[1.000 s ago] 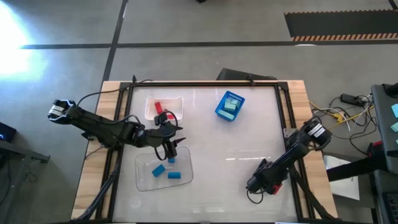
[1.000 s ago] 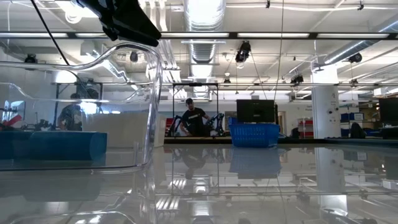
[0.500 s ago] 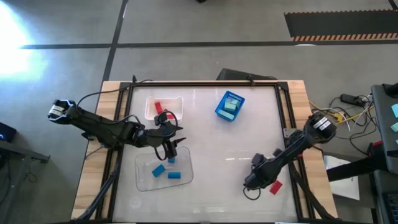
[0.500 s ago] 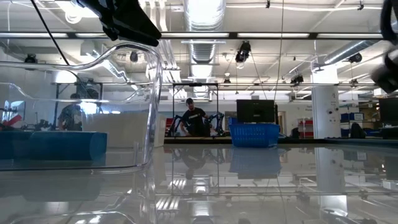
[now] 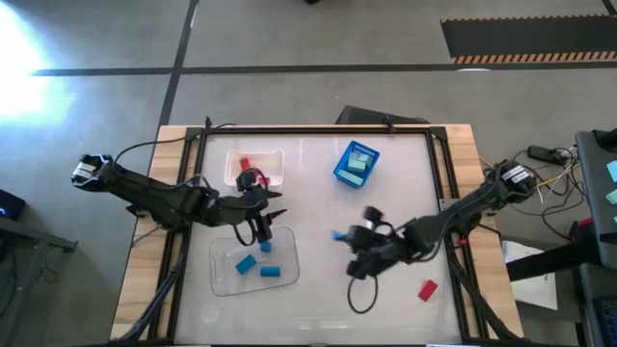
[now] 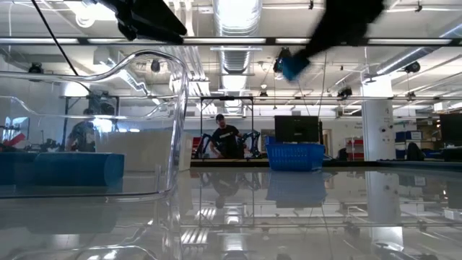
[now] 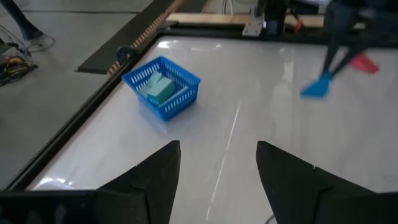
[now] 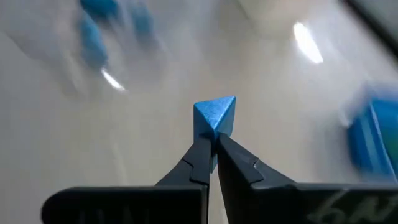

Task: Sort & place blocks by color
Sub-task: Put the blue block into the transparent bin, then put the red block into the white bin

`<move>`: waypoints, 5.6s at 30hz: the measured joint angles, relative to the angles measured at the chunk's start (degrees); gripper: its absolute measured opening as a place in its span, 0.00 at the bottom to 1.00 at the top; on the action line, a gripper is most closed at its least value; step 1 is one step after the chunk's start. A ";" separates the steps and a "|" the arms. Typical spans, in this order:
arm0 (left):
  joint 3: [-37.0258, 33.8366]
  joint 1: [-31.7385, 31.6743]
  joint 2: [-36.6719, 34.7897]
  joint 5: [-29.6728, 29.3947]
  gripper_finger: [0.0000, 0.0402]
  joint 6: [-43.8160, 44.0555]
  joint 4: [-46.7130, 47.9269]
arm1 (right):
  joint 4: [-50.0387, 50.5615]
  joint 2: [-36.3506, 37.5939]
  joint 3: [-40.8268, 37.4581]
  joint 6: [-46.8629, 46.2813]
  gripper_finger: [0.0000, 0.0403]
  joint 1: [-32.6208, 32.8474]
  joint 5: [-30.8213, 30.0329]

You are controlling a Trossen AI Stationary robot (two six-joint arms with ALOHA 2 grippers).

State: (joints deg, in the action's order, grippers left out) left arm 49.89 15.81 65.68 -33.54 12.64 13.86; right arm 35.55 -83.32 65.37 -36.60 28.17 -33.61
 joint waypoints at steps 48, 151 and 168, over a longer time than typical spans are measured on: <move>-0.76 0.02 -13.35 0.00 0.49 -4.13 0.14 | -11.75 -39.68 41.36 43.77 0.08 -17.07 33.61; -0.81 0.01 -13.35 -2.70 0.49 -7.41 1.17 | 31.11 -2.92 3.63 -83.08 0.52 24.72 35.12; -0.81 0.00 -13.32 -2.79 0.49 -7.50 1.23 | 19.56 -10.42 -0.18 -83.87 0.51 24.69 38.32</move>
State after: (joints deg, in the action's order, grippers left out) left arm 49.08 15.81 52.36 -36.33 5.15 15.09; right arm 55.11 -93.73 65.19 -120.46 52.86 4.71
